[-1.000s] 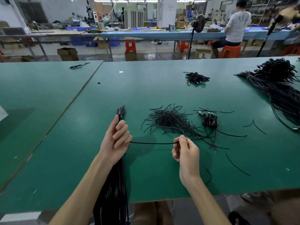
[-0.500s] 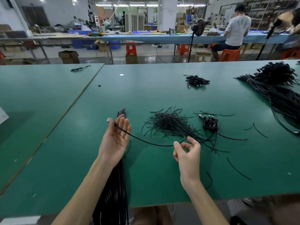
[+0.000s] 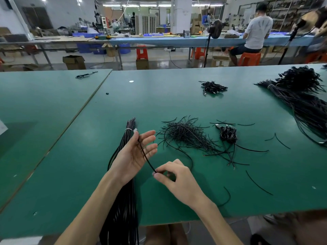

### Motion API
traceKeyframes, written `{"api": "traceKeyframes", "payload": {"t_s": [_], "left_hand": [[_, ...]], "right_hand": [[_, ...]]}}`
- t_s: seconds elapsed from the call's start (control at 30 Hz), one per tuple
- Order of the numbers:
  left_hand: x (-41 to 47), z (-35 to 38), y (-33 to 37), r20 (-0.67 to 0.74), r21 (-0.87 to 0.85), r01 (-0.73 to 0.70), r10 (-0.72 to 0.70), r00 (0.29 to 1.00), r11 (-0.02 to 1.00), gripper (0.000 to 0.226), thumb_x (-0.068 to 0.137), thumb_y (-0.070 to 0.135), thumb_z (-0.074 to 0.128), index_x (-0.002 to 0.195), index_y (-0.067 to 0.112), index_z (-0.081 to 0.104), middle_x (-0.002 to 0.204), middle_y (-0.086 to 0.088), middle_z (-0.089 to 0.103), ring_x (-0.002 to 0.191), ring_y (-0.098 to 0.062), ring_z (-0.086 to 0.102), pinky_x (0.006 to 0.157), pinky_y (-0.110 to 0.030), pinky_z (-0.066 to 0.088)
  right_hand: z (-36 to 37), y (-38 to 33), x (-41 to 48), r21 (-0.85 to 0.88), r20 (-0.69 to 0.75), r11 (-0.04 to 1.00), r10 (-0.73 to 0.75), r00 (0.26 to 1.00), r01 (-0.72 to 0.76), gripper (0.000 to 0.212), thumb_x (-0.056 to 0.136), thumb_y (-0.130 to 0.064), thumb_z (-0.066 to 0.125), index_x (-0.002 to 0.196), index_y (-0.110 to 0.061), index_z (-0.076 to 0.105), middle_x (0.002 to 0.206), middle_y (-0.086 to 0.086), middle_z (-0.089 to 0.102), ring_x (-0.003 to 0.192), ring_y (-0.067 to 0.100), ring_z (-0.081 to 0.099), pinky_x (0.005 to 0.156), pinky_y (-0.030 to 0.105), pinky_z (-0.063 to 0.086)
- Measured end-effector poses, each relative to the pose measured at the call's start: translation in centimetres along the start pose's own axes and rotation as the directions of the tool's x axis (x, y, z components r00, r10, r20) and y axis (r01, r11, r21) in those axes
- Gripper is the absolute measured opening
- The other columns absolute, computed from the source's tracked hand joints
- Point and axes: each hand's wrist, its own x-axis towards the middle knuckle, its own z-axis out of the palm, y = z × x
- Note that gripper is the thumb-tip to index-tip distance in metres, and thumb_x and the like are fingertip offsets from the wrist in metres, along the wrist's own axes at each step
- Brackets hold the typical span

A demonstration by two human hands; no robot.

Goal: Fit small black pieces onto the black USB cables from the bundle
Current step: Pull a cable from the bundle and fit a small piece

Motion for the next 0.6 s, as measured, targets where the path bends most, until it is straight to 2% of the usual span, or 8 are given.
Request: {"api": "traceKeyframes", "payload": {"t_s": [0.1,0.2,0.27,0.33,0.43,0.5,0.53,0.6], "left_hand": [[-0.1,0.2,0.2,0.006,-0.042,0.009,-0.009,1.000,0.999,0.050,0.107,0.041,0.041,0.115,0.010,0.079,0.098,0.002,0.078,0.083,-0.008,0.075,0.077,-0.024,0.061],[-0.3,0.1,0.5,-0.009,-0.167,0.005,-0.006,1.000,0.986,0.046,0.102,0.038,0.047,0.111,0.006,0.079,0.093,0.004,0.078,0.076,-0.005,0.074,0.071,-0.021,0.060],[-0.5,-0.1,0.7,-0.034,-0.234,-0.003,-0.005,0.999,0.972,0.042,0.099,0.038,0.052,0.101,0.007,0.081,0.079,0.007,0.074,0.061,-0.004,0.067,0.061,-0.020,0.057],[-0.7,-0.2,0.8,-0.036,-0.212,0.007,-0.015,0.999,0.977,0.040,0.098,0.042,0.053,0.088,0.013,0.079,0.061,0.011,0.062,0.042,-0.003,0.051,0.051,-0.019,0.050],[-1.0,-0.2,0.7,0.067,-0.044,0.007,-0.004,0.998,0.999,0.044,0.104,0.043,0.048,0.074,0.016,0.066,0.042,0.011,0.040,0.030,-0.004,0.032,0.045,-0.019,0.037],[-1.2,0.1,0.1,0.076,0.205,-0.033,0.018,0.997,0.978,0.049,0.104,0.046,0.050,0.067,0.014,0.057,0.040,0.009,0.033,0.032,-0.007,0.025,0.043,-0.022,0.028],[-1.3,0.4,-0.4,0.059,0.369,-0.059,0.040,0.997,0.928,0.052,0.101,0.050,0.053,0.064,0.015,0.056,0.042,0.006,0.035,0.036,-0.009,0.024,0.044,-0.023,0.023],[-1.7,1.1,-1.7,0.070,0.658,-0.142,0.128,0.989,0.740,0.052,0.096,0.056,0.056,0.062,0.018,0.060,0.049,-0.001,0.044,0.042,-0.013,0.033,0.045,-0.023,0.025]], "right_hand": [[-0.3,-0.1,-0.1,0.043,-0.011,0.997,0.057,0.998,-0.056,0.003,0.093,-0.036,0.075,0.092,-0.033,0.074,0.089,-0.004,0.062,0.086,0.008,0.058,0.083,0.015,0.045],[-0.6,-0.3,0.0,0.128,-0.045,0.990,0.067,0.997,-0.060,0.013,0.097,-0.034,0.070,0.085,-0.028,0.073,0.074,-0.007,0.065,0.069,0.004,0.055,0.071,0.014,0.041],[-0.6,-0.4,-0.1,0.168,-0.074,0.982,0.099,0.992,-0.086,0.022,0.098,-0.037,0.069,0.080,-0.024,0.071,0.065,-0.011,0.060,0.059,0.003,0.047,0.061,0.015,0.038],[-0.3,-0.5,-0.2,0.103,-0.104,0.989,0.114,0.988,-0.104,0.028,0.098,-0.041,0.067,0.076,-0.023,0.068,0.061,-0.015,0.056,0.056,0.004,0.045,0.057,0.017,0.037],[0.0,-0.6,0.0,0.083,-0.179,0.990,0.128,0.976,-0.115,0.030,0.098,-0.040,0.068,0.075,-0.021,0.066,0.059,-0.013,0.055,0.055,0.005,0.045,0.056,0.018,0.037],[-0.1,-0.6,0.1,0.106,-0.245,0.987,0.144,0.959,-0.121,0.030,0.097,-0.037,0.071,0.073,-0.019,0.066,0.058,-0.010,0.056,0.054,0.004,0.046,0.055,0.017,0.038],[-0.2,-0.5,0.1,0.108,-0.269,0.986,0.149,0.952,-0.124,0.029,0.096,-0.035,0.071,0.073,-0.019,0.066,0.059,-0.008,0.058,0.054,0.004,0.047,0.055,0.017,0.038],[-0.3,-0.5,0.1,0.107,-0.290,0.986,0.152,0.945,-0.126,0.028,0.098,-0.033,0.070,0.074,-0.020,0.066,0.060,-0.007,0.060,0.055,0.004,0.048,0.055,0.017,0.039]]}}
